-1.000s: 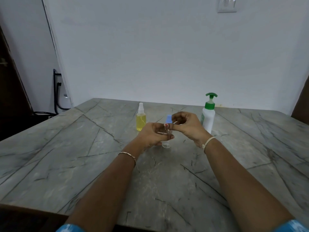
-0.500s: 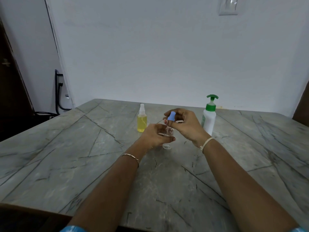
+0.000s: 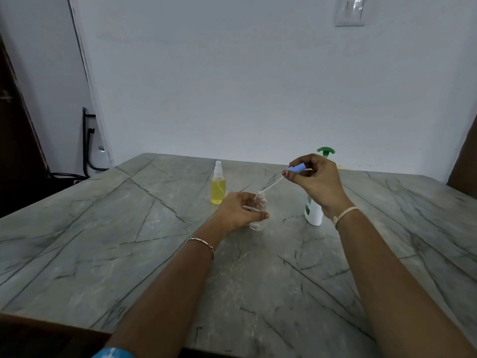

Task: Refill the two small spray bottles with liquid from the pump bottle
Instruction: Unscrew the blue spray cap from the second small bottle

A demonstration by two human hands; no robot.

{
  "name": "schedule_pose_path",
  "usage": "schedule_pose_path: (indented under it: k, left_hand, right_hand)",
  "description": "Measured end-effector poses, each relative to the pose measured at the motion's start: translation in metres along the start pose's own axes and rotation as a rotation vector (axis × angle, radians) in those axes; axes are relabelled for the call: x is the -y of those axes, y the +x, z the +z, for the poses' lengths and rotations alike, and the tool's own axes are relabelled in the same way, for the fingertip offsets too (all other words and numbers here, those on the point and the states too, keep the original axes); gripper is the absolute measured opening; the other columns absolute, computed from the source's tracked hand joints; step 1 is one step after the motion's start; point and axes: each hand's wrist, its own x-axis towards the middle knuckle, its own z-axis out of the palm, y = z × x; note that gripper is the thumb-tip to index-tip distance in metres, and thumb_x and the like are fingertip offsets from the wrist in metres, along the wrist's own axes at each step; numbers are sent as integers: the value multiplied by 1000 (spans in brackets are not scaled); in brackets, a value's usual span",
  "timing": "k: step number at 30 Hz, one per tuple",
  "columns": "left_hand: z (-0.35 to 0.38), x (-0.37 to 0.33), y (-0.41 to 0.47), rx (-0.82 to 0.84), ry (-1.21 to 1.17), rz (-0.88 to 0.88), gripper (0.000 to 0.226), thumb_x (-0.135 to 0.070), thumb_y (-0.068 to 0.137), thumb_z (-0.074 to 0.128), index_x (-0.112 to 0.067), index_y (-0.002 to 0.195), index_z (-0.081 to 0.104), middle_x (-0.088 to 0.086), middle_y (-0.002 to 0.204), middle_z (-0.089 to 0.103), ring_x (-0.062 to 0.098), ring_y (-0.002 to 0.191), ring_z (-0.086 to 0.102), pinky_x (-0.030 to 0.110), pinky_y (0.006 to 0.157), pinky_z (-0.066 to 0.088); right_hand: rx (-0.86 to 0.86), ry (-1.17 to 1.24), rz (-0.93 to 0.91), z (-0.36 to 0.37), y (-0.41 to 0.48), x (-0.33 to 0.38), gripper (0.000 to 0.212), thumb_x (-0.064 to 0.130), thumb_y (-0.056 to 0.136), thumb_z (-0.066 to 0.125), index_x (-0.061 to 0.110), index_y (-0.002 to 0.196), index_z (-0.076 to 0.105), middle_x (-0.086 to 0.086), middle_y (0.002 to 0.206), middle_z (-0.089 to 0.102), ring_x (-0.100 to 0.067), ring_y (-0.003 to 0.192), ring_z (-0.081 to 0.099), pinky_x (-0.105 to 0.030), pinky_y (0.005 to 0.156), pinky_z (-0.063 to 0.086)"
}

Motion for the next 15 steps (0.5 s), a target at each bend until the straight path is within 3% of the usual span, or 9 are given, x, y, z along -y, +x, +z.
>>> schedule_pose_path:
  k: [4,9,12,15]
  left_hand:
    - [1,1,0,3,-20,10,35,-14,68,86,-14,100,71,7,96,74,18,90,69,44,94,54]
    - [0,0,0,10,-6,1,42,-19,67,87,-13,104,71,5,99,75,21,97,70,42,93,55]
    - [0,2,1,11,15,3,49,-22,65,88,-10,109,70,4,99,75,20,97,70,42,93,55]
    - [-1,1,0,8,21,6,44,-20,67,87,-11,107,71,4,96,75,20,95,70,41,92,55]
  right_hand:
    - [-32,-24,59,-6,-1,-9,21,16,76,84,8,88,69,-14,93,70,-30,78,70,-35,79,59]
    - [-66,-51,64,-13,-1,-6,27,18,78,83,4,94,66,-9,86,67,-18,59,65,-21,58,56]
    - [-7,-138,52,-10,-3,-12,19,8,80,80,8,96,69,-3,91,69,-15,73,66,-22,72,58]
    - [90,-359,-2,-4,-11,-24,18,5,81,76,12,97,70,1,96,69,-13,85,64,-24,82,56]
